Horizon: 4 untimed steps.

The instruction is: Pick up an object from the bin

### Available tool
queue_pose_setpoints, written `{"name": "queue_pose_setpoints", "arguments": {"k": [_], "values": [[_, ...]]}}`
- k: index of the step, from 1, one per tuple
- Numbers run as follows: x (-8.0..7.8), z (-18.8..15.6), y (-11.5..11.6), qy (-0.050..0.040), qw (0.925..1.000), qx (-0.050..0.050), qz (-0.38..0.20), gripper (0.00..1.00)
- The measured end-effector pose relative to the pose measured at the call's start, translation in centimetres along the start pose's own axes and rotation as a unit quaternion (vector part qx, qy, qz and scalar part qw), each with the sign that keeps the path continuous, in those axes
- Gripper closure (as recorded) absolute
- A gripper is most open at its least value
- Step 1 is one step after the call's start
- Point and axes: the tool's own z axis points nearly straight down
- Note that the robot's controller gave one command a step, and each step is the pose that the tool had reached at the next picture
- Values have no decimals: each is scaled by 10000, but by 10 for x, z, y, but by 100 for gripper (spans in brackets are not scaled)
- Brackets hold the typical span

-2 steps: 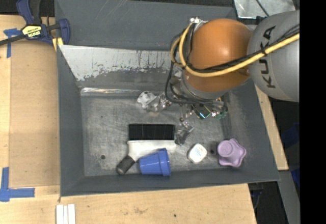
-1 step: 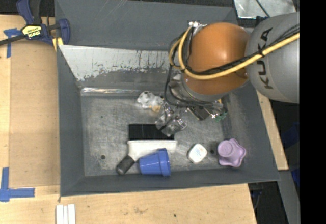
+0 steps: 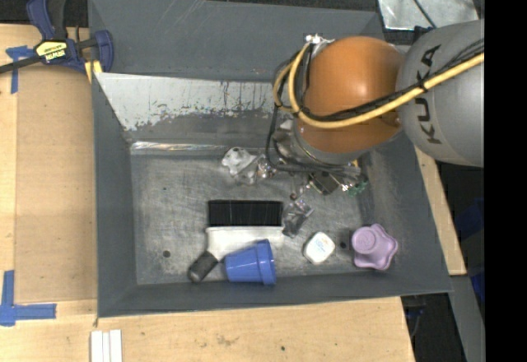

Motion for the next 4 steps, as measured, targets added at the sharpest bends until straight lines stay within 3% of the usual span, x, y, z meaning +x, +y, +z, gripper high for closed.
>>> {"name": "queue_pose_setpoints", "arguments": {"k": [1,2,3,4], "values": [[0,0,0,0,10000,0,1,0],[-1,41,1,-31,9996,20,-283,0],[-13,116,8,-56,10000,32,3,100],[-13,116,8,-57,10000,32,2,100]]}}
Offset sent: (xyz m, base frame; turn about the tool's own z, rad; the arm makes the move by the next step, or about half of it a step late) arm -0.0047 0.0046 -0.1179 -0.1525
